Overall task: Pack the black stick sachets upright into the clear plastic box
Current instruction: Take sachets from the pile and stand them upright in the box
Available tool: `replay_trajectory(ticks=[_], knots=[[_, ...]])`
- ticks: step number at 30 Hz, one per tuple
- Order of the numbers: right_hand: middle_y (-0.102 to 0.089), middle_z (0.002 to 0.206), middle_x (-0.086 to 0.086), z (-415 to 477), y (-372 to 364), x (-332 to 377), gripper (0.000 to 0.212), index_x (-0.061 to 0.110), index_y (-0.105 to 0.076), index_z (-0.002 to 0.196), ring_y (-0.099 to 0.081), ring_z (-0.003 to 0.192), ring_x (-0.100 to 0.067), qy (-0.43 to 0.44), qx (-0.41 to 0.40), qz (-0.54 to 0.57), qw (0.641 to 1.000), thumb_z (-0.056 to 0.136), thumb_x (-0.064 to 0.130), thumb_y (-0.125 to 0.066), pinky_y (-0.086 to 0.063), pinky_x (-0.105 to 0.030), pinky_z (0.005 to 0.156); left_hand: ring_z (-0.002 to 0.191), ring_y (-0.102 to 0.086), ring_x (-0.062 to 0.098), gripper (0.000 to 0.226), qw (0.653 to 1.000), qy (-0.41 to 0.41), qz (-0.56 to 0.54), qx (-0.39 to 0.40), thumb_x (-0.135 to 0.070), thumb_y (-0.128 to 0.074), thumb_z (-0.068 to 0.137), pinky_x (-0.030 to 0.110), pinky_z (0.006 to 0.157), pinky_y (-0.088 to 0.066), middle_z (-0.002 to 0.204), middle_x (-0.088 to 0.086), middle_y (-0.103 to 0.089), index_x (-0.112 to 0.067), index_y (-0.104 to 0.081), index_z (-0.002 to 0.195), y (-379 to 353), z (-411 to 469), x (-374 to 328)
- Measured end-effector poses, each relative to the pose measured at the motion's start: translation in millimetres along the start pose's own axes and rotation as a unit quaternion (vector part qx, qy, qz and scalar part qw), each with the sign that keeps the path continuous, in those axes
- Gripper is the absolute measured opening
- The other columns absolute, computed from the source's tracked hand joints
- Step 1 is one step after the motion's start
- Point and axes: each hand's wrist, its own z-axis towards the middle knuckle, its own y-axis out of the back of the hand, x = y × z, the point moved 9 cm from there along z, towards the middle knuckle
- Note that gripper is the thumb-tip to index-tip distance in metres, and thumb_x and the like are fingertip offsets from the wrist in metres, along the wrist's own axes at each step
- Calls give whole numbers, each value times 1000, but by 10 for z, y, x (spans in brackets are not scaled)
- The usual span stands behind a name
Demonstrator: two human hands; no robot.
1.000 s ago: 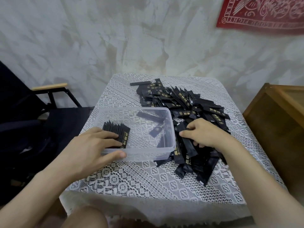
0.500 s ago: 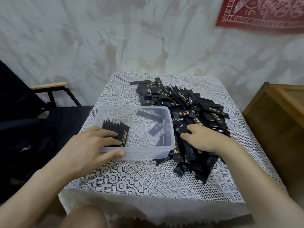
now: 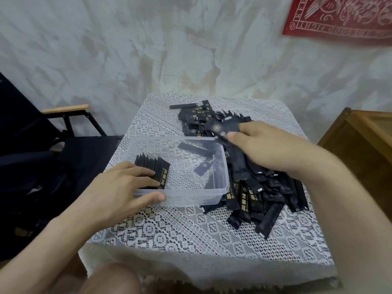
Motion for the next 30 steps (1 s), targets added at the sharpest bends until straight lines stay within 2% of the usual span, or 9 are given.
replay_trajectory(ticks=[5, 8, 11, 14, 16, 18, 20, 22, 30], knots=[[-58, 92, -6, 444, -815, 444, 27, 11, -51, 92, -60, 90, -30, 15, 68, -156, 985, 106, 30, -37, -42, -34, 73, 115, -46, 3, 84, 1000, -4, 13, 0, -93, -13, 82, 19, 86, -36, 131, -21, -61, -44, -71, 117, 3, 1, -19], [-62, 110, -11, 548, -1153, 378, 17, 11, -55, 105, -60, 103, -36, -21, 101, -230, 968, 103, 21, -43, -42, -35, 75, 116, -46, 4, 85, 1000, -5, 19, 3, -93, -11, 82, 18, 86, -36, 132, -22, -61, -44, -71, 118, 9, 0, -35], [-65, 126, -12, 548, -1277, 295, 22, 13, -61, 117, -61, 112, -33, -52, 85, -254, 962, 100, 16, -48, -40, -35, 74, 115, -47, 5, 85, 1000, -6, 21, 4, -92, -11, 83, 23, 87, -42, 133, -22, -60, -44, -71, 118, 11, 0, -43], [-67, 116, -10, 609, -1360, 270, 23, 13, -60, 105, -61, 101, -31, -46, 101, -234, 966, 103, 34, -51, -40, -34, 73, 116, -47, 6, 87, 1000, -3, 20, 8, -93, -9, 82, 24, 87, -43, 134, -22, -59, -44, -70, 120, 4, 9, -42], [-62, 89, -6, 635, -1375, 252, 43, 12, -50, 81, -56, 78, -24, -38, 130, -208, 969, 103, 49, -50, -40, -33, 65, 116, -46, 6, 90, 1000, -3, 19, 15, -94, -6, 80, 25, 90, -45, 135, -22, -58, -44, -69, 122, -4, 8, -43], [-59, 74, -3, 647, -1369, 220, 48, 13, -46, 72, -56, 66, -21, -40, 152, -170, 973, 103, 50, -51, -42, -31, 58, 116, -45, 6, 92, 1000, -3, 19, 15, -94, -5, 79, 25, 89, -44, 135, -23, -58, -44, -69, 122, -1, 7, -44], [-72, 81, -7, 663, -1377, 142, 38, 10, -57, 85, -72, 75, -26, -57, 168, -101, 979, 103, 43, -54, -59, -38, 71, 116, -45, 5, 90, 1000, -3, 21, 11, -94, -6, 80, 22, 86, -41, 134, -23, -58, -44, -69, 121, 3, 9, -48], [-77, 91, -11, 659, -1393, 77, 32, 6, -63, 103, -77, 85, -27, -75, 176, -49, 980, 102, 37, -58, -62, -46, 83, 116, -46, 5, 89, 1000, -3, 22, 10, -93, -7, 80, 20, 85, -38, 133, -23, -59, -44, -69, 120, 1, 8, -50], [-77, 91, -14, 736, -1485, 52, 29, -2, -70, 106, -77, 87, -33, -85, 177, 15, 980, 98, 26, -67, -62, -48, 86, 116, -48, 5, 86, 1000, -3, 19, 0, -93, -11, 81, 22, 83, -41, 130, -22, -61, -43, -71, 118, 23, -2, -66]])
